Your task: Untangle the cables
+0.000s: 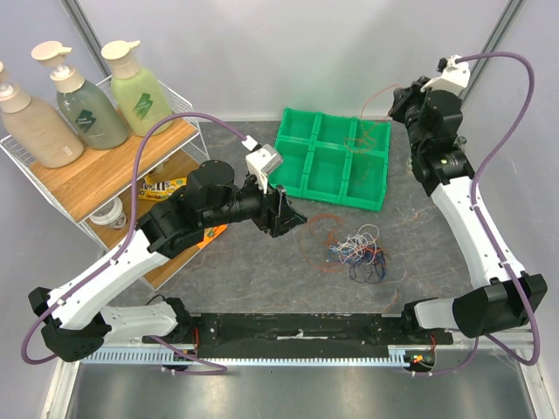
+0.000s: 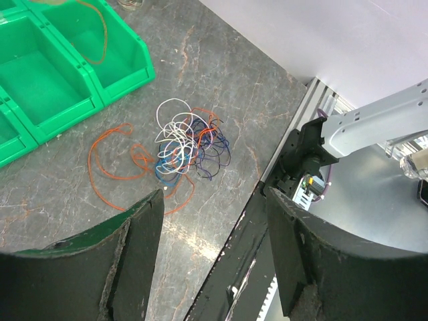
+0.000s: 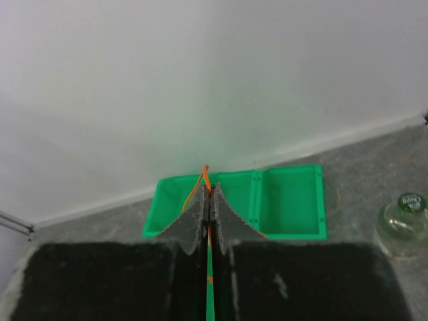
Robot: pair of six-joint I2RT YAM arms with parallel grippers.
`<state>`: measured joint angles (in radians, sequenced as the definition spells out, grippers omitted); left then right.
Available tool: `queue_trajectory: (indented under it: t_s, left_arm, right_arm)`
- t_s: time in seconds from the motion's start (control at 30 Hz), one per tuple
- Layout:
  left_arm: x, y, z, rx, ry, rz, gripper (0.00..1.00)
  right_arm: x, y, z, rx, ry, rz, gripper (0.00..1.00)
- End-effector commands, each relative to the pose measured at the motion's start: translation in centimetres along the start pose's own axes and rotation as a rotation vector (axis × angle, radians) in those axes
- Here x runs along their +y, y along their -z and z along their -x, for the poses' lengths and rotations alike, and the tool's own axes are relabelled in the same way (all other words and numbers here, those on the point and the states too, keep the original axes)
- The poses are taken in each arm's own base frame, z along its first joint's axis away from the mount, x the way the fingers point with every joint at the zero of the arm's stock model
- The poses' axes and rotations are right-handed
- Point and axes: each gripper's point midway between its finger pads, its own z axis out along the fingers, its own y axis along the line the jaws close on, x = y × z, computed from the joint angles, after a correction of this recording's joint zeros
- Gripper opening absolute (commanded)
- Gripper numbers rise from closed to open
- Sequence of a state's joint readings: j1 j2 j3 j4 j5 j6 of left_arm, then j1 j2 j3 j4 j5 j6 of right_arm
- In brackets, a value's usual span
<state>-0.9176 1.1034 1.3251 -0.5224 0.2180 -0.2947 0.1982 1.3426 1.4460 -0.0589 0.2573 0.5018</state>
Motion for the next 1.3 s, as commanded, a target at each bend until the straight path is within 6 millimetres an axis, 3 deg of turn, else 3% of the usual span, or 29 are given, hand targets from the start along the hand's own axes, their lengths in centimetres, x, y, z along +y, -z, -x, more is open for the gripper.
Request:
queue_trajectory:
  t_s: [0.0,0.23,0.43,0.53,0.63,0.8,1.03,1.17,1.27]
  left_arm:
    - [-0.6,0.9,2.0,-0.059,-0.05,-0.018,0.69]
    - [-0.6,0.9,1.9,-0.056,-0.05,-0.017,0.69]
    - [-0.6,0.8,2.0,-0.055,-0.05,-0.015,0.69]
    - [-0.6,0.8,2.0,-0.054,-0.052,-0.018,0.7]
    - [-0.6,0.4,1.9,-0.045,-0.048,-0.022,0.71]
    - [-0.5,-0.1,1.8,-0.022,-0.028,-0.016,0.83]
    - [-0.4,-0.2,1.8,-0.017,-0.025,-0.008,0.88]
    - [-0.4,-0.3,1.6,-0.01,-0.024,-0.009,0.89]
    - [-0.4,-0.5,1.5,0.0,-0.018,-0.011,0.89]
  right_arm:
    - [-1.2,0.7,-0.2,-0.02,0.006,-0.034,0.0]
    - [-3.3,1.4,-2.5,0.018,0.069,-0.091,0.0]
    - [-3.9,1.9,-3.6,0.047,0.089,-0.1,0.0]
    - [-3.4,1.4,-5.2,0.092,0.082,-0.062,0.0]
    - [-3.6,0.6,-8.2,0.148,0.048,-0.05,0.0]
    - [-4.7,-1.1,-13.1,0.25,0.049,-0.078,0.0]
    - [-10.0,-1.3,-20.2,0.492,0.207,-0.288,0.0]
    - [-12.1,-1.7,-24.8,0.638,0.311,-0.325,0.0]
    - [-12.2,-2.2,-28.7,0.759,0.318,-0.291,0.0]
